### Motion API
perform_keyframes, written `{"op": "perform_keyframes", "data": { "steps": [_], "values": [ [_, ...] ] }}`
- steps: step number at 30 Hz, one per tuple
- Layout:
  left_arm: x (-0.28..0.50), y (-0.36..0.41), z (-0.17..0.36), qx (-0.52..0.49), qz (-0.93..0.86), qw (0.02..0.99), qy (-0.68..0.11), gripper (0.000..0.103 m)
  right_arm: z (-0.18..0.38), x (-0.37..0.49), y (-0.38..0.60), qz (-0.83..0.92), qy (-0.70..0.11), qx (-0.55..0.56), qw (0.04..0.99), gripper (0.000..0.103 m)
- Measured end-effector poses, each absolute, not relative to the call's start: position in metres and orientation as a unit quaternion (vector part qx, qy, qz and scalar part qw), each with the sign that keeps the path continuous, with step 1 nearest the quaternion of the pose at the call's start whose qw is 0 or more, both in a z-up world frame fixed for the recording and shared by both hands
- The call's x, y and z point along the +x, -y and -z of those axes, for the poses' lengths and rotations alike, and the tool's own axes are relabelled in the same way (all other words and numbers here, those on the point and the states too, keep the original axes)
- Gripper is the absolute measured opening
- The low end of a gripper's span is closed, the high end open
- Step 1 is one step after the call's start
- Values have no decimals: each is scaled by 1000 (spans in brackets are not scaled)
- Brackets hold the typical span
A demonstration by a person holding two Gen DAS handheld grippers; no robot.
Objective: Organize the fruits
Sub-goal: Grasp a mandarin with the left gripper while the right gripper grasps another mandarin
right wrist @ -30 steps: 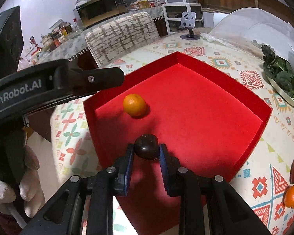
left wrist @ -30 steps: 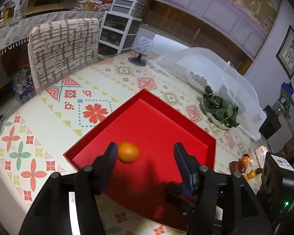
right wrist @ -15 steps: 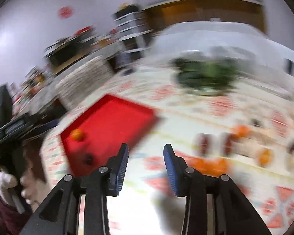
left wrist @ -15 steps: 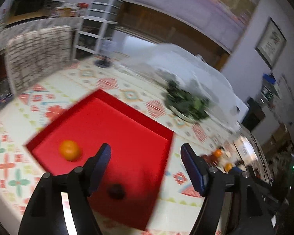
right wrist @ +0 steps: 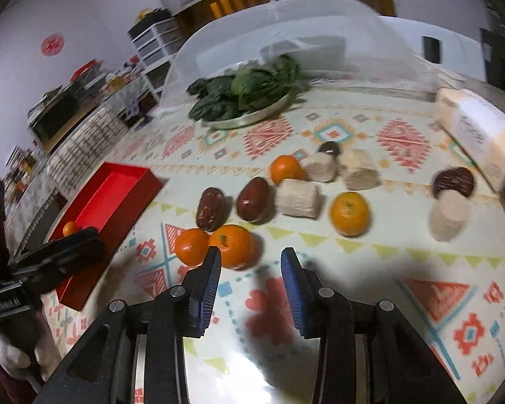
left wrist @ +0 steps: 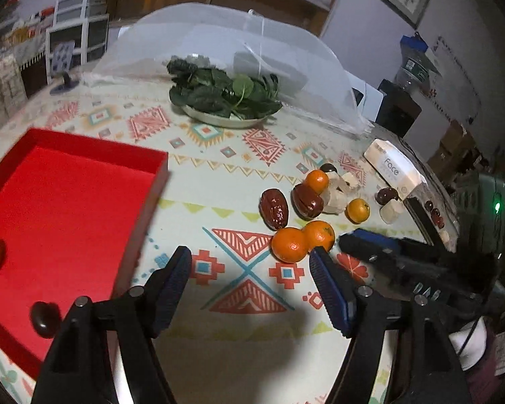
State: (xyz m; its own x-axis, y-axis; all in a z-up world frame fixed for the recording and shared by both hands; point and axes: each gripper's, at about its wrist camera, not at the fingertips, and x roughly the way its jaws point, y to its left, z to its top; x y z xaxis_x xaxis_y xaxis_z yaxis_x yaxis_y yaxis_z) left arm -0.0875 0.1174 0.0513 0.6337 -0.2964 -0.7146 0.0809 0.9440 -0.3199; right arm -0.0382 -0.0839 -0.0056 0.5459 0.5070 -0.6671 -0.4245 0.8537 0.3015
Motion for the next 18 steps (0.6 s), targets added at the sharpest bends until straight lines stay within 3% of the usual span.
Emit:
{"op": "perform_keyframes", "data": {
  "steps": [7,18],
  "values": [
    [-75,-135,-46,-175,109,881,-426,72,23,-23,62,-288,-407,17,867,40],
    [-58,-108,-40,-146,122,877,-442,72,22,-19,65,-286,-412,46,864,38]
  ]
}}
